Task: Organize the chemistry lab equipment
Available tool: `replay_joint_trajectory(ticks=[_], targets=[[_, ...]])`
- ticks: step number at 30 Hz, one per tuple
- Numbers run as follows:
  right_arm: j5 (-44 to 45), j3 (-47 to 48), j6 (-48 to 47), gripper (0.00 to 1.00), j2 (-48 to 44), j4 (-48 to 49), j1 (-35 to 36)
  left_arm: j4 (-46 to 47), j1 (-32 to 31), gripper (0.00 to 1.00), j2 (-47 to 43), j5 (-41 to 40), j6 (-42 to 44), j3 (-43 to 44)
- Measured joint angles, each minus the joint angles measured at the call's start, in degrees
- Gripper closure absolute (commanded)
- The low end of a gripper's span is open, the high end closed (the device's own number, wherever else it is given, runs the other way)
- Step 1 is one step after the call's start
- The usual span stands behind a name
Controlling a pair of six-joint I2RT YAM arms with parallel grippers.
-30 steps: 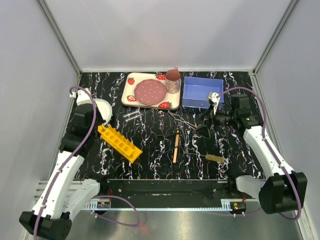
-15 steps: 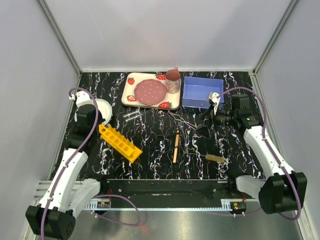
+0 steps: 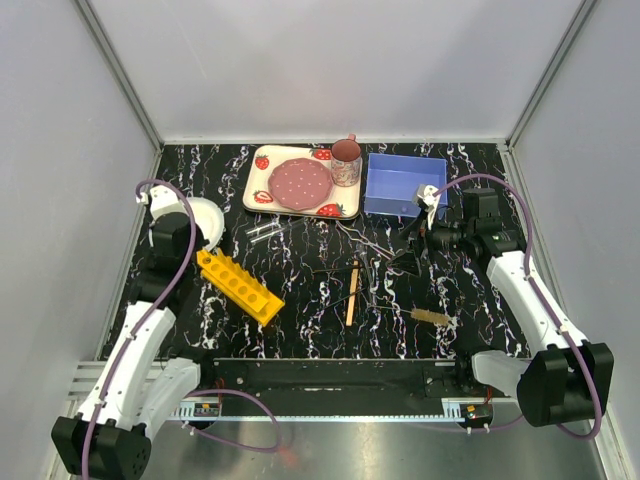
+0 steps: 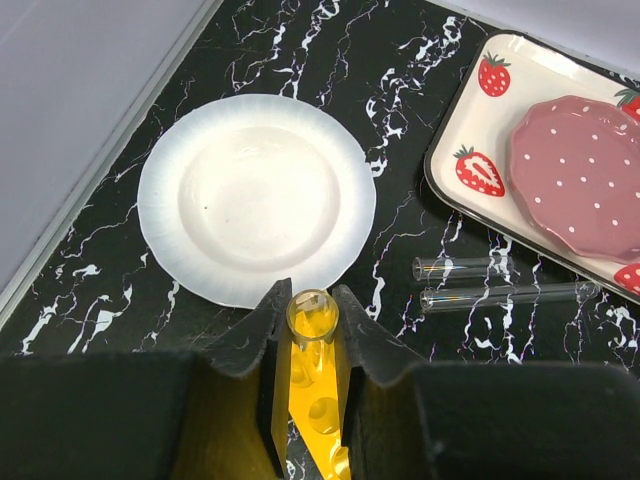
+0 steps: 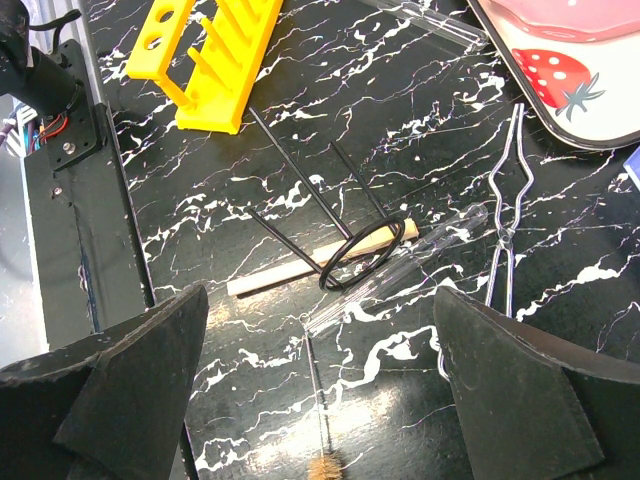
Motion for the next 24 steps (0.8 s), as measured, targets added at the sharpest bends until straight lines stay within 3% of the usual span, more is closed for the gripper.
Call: replay_joint_trajectory(ticks=[24], targets=[[-0.04,0.00,-0.15,0.00,0.02,0.00,-0.33,0.63,0.00,0.83,1.25,-1.27,-0.09,-3.89]])
